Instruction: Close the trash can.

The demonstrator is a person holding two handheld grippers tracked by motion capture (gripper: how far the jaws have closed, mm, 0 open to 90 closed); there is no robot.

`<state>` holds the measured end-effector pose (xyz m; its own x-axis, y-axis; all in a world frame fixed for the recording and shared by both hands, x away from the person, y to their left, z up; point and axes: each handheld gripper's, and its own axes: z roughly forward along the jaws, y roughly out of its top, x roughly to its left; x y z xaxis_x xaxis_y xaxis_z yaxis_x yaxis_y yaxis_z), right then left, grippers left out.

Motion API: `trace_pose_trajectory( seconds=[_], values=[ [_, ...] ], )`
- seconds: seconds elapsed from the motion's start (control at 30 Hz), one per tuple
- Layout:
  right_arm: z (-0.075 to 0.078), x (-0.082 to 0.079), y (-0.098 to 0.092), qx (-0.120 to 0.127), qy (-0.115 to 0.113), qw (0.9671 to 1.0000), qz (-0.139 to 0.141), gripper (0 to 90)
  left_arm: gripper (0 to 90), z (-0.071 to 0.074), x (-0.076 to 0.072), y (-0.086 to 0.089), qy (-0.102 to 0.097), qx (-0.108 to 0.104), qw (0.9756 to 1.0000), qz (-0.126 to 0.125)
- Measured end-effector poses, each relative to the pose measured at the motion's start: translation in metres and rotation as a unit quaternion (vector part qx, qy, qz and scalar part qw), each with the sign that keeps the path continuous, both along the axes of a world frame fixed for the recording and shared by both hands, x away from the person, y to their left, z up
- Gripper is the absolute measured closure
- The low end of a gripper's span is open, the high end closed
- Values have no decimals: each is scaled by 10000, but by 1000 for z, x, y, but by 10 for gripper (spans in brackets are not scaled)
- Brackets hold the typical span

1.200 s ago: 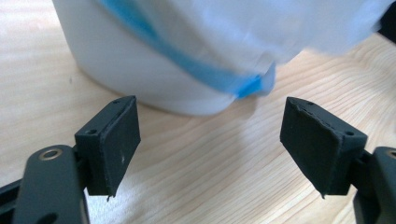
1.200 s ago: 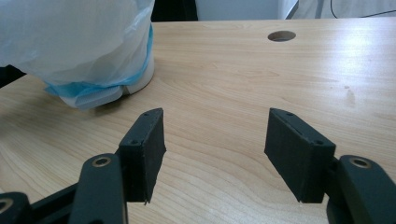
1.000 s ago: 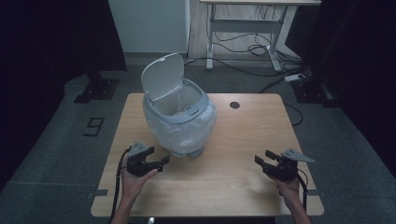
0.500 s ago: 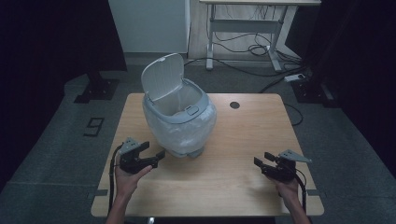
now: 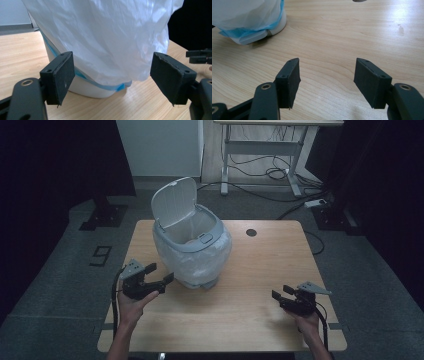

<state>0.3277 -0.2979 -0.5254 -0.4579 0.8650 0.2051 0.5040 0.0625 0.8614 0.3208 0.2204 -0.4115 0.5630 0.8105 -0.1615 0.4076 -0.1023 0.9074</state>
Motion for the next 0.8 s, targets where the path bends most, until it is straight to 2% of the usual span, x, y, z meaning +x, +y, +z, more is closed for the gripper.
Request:
trace_pose_trajectory(
  seconds=[0.47,0.8],
  values=[
    [-3,1,-2,-77,61,9999,-28,365,194,41,12,11,-237,-136,9996,65],
    [-6,2,-1,-105,123,9999,-27,363,190,58,23,8,-307,-47,9995,55]
  ],
)
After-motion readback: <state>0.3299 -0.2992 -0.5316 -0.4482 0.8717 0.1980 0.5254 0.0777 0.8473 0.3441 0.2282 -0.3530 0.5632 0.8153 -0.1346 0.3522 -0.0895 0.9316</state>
